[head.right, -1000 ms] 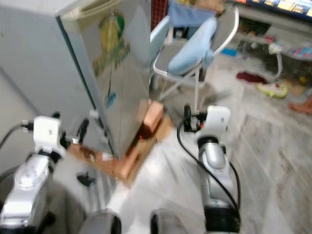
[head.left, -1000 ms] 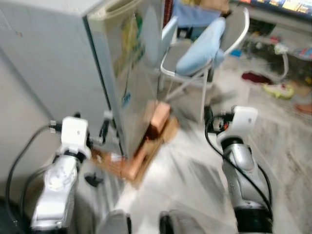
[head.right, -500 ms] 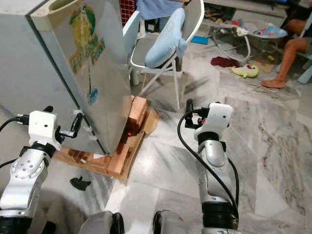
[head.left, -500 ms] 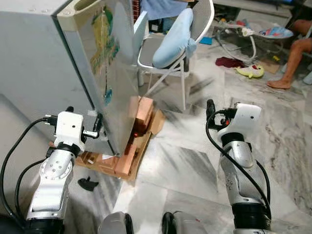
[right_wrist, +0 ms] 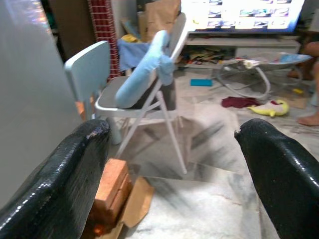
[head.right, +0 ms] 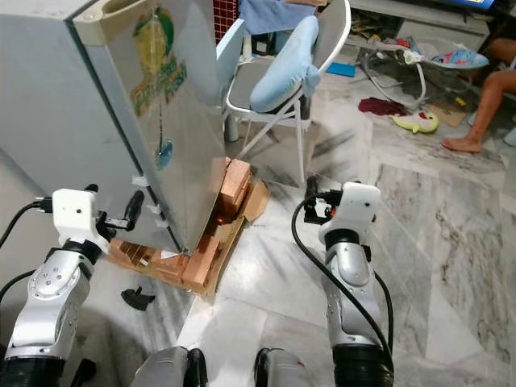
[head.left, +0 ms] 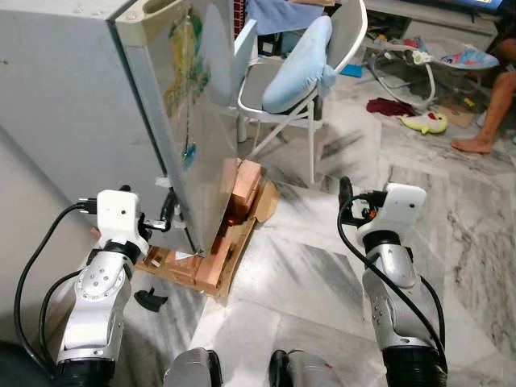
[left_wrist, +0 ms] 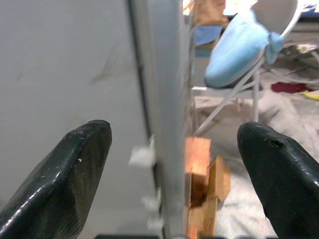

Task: Restocking fridge

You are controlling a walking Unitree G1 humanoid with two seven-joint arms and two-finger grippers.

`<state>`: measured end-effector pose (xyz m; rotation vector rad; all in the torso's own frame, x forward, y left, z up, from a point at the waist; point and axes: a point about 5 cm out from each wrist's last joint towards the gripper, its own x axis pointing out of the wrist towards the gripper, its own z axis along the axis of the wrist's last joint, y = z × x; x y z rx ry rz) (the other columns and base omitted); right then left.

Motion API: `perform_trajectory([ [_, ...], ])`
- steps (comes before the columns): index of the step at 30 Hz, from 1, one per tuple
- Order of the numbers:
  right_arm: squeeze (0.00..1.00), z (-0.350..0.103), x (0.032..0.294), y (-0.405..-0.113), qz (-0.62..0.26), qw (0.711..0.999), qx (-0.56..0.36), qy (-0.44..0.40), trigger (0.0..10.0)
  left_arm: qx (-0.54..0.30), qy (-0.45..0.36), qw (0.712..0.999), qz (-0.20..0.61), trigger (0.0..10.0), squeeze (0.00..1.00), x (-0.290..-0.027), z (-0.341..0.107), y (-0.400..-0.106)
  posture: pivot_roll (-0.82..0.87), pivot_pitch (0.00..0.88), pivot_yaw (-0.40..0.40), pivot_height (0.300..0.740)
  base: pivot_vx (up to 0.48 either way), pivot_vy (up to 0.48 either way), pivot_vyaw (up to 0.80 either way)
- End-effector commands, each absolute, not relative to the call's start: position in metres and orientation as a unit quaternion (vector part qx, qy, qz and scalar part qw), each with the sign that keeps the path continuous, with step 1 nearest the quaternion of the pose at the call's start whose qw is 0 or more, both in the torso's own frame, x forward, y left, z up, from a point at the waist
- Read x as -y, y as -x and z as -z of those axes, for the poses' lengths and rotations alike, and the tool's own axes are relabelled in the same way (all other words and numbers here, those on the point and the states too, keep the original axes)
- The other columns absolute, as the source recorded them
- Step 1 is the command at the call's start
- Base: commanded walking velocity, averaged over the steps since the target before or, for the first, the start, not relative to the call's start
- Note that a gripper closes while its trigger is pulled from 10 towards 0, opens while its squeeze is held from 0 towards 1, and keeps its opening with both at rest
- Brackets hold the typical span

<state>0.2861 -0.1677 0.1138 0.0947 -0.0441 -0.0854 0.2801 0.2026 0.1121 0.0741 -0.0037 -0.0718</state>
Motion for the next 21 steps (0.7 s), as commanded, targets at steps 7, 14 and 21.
perform_trajectory([
  [7, 0.00, -0.114, 0.171, -0.284, 0.044, 0.998, 0.023, -0.040, 10.0, 0.002, -0.032, 0.999, 0.035, 10.0, 0.00, -0.209, -0.113, -0.281, -0.02, 0.097, -0.043, 0.740, 0.000, 0.342, 0.00],
  [14, 0.00, -0.114, 0.168, -0.286, 0.038, 0.998, 0.022, -0.042, 10.0, 0.009, -0.039, 0.998, 0.049, 10.0, 0.00, -0.203, -0.114, -0.280, -0.01, 0.097, -0.046, 0.740, 0.347, 0.127, -0.66],
  [21, 0.00, -0.114, 0.167, -0.286, 0.037, 0.998, 0.021, -0.042, 10.0, 0.005, -0.042, 0.997, 0.063, 10.0, 0.00, -0.199, -0.111, -0.276, -0.01, 0.097, -0.047, 0.740, 0.044, 0.000, -0.23],
])
